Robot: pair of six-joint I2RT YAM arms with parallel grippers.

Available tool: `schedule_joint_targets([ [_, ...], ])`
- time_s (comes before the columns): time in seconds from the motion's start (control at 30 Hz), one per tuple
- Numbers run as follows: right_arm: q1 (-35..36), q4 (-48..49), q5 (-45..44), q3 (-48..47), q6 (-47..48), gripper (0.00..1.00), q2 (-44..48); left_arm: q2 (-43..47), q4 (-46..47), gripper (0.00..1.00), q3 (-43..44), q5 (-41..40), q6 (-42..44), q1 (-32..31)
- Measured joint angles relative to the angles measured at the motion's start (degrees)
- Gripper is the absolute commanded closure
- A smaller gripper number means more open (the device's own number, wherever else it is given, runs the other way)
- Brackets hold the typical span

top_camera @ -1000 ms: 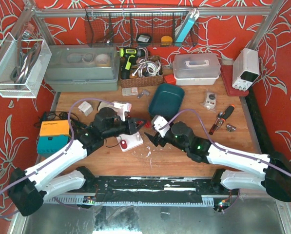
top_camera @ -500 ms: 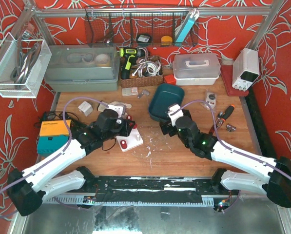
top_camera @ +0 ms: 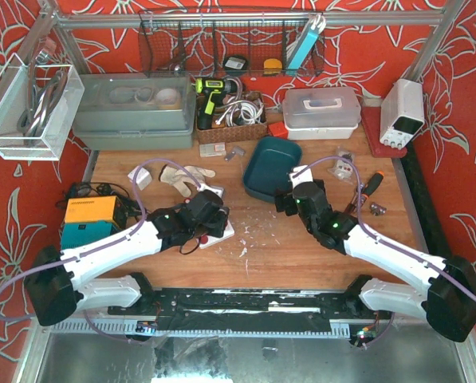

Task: Install the large spring

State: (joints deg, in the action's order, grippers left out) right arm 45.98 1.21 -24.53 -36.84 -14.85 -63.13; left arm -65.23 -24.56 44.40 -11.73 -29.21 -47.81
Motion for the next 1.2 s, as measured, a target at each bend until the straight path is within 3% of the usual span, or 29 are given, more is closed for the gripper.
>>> schedule_joint_targets([
  [0.4,-0.4,0.0,0.6,0.0,-0.8,0.01,-0.2,-2.7,0.0,1.0,1.4,-1.3,0.9,-0.7],
  [0.93,-0.6,0.0,0.7,0.3,-1.0,0.01,-0.2,-8.1,3.2,0.91,1.3,-1.8,2.4,-0.7],
  [1.2,-0.6,0.0,0.7,0.4,-1.0,0.01,-0.2,-10.3,4.4,0.79,1.2,-2.2,2.7,-0.7],
])
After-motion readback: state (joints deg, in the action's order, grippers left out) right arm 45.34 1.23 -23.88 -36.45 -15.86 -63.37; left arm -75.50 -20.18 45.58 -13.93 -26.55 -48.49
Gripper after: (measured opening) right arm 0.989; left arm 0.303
